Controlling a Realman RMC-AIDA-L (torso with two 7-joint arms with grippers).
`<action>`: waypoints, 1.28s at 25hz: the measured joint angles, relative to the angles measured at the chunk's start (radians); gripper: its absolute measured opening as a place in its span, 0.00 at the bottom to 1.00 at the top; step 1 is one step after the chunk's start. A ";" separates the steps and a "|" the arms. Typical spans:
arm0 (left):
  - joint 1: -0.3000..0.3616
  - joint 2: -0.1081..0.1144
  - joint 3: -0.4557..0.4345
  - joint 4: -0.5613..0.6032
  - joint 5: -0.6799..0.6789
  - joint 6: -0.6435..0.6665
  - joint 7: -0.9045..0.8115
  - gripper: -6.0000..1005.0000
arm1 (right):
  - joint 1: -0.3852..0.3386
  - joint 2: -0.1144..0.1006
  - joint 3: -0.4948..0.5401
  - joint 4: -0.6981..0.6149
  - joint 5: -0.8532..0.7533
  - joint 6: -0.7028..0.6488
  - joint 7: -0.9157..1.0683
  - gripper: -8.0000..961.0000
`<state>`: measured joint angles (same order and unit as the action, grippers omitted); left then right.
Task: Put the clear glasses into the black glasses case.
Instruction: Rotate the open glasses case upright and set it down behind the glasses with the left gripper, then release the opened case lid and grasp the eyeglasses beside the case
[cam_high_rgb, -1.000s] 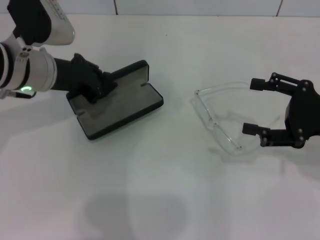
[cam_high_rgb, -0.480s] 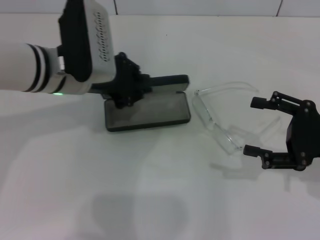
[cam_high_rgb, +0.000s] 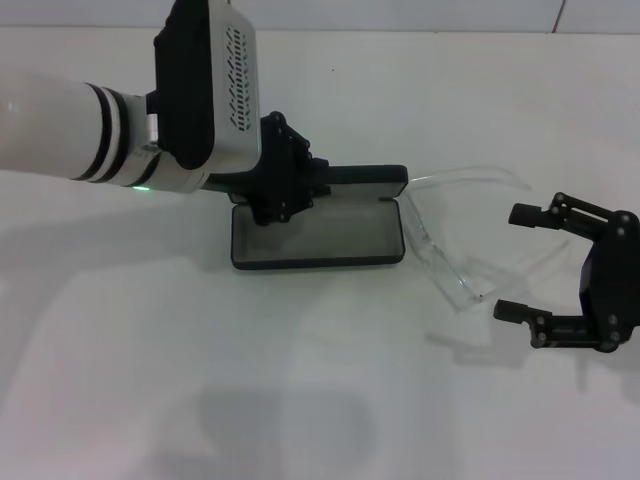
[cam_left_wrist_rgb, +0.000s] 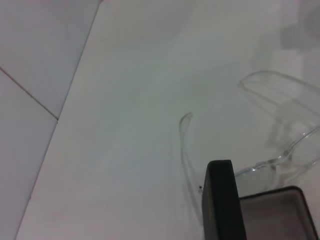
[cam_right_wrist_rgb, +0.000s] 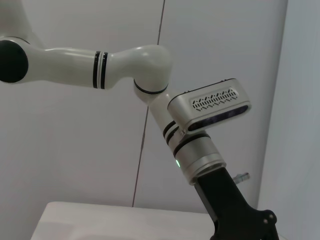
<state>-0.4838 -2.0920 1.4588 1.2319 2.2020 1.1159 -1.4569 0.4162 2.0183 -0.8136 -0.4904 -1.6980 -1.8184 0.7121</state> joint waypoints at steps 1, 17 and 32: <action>0.004 0.000 0.001 0.001 0.000 -0.003 0.000 0.23 | 0.000 -0.001 0.001 0.000 0.000 -0.001 0.000 0.91; 0.182 0.003 -0.073 0.048 -0.491 0.018 0.170 0.53 | -0.029 0.003 -0.033 -0.295 0.001 0.010 0.486 0.91; 0.165 0.004 -0.165 -0.391 -0.871 0.256 0.523 0.56 | 0.118 0.003 -0.500 -1.012 -0.541 0.318 1.790 0.90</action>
<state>-0.3189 -2.0883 1.2941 0.8410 1.3307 1.3718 -0.9336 0.5339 2.0210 -1.3139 -1.5027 -2.2389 -1.5006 2.5018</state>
